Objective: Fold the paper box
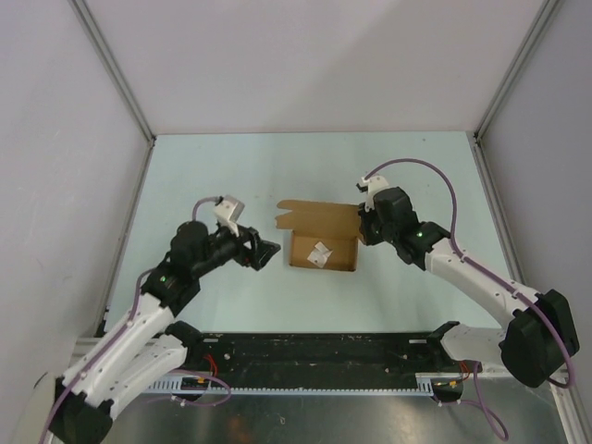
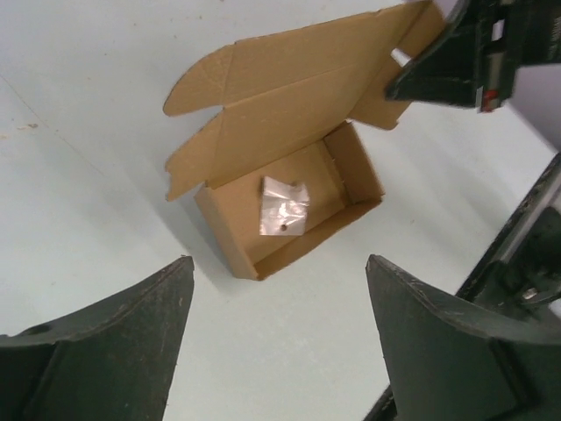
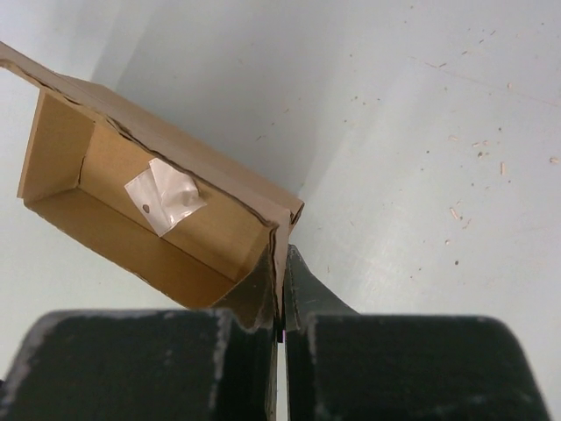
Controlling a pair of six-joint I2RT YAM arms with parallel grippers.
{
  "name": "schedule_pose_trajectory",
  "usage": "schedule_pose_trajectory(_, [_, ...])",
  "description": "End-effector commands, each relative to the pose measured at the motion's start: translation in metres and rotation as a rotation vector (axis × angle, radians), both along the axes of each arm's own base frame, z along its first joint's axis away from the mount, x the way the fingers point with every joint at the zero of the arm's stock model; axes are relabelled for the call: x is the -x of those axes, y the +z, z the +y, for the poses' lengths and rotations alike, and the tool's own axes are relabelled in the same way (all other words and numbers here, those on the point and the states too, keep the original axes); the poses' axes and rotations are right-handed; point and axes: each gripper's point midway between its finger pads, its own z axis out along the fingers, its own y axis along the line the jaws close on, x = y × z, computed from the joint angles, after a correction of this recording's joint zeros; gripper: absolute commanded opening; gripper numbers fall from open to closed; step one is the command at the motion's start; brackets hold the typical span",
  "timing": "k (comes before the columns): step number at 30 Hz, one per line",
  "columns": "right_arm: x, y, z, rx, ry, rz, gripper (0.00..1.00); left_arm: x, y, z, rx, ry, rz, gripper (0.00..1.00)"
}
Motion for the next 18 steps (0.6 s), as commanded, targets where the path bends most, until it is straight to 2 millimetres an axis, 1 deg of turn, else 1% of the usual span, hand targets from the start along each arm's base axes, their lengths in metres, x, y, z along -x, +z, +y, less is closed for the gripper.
schedule_pose_trajectory(1, [0.002,0.027,0.010,-0.033,0.073,-0.053,0.00,-0.021,0.024,-0.011,-0.107,-0.075,-0.151,0.86])
schedule_pose_trajectory(2, [0.003,0.027,0.010,-0.025,0.088,-0.055,0.00,-0.028,0.030,-0.008,-0.143,-0.067,-0.198,0.87])
schedule_pose_trajectory(4, [0.004,0.027,0.010,-0.007,0.117,-0.062,0.00,-0.032,0.034,-0.007,-0.184,-0.073,-0.251,0.87])
schedule_pose_trajectory(5, [0.004,0.026,0.010,-0.003,0.121,-0.062,0.00,-0.034,0.037,-0.005,-0.226,-0.082,-0.304,0.87])
schedule_pose_trajectory(8, [0.003,0.027,0.011,0.009,0.141,-0.076,0.00,-0.046,0.040,0.006,-0.315,-0.046,-0.374,0.87])
schedule_pose_trajectory(11, [0.007,0.027,0.019,-0.015,0.186,-0.064,0.00,-0.053,0.037,0.008,-0.384,-0.057,-0.411,0.88])
schedule_pose_trajectory(12, [0.008,0.027,0.020,-0.018,0.196,-0.063,0.00,-0.055,0.030,0.005,-0.401,-0.079,-0.402,0.88])
schedule_pose_trajectory(14, [0.010,0.026,0.022,-0.025,0.209,-0.057,0.00,-0.059,0.030,0.003,-0.430,-0.097,-0.425,0.88])
schedule_pose_trajectory(18, [0.013,0.028,0.024,-0.027,0.234,-0.059,0.00,-0.067,0.022,-0.004,-0.477,-0.158,-0.438,0.88])
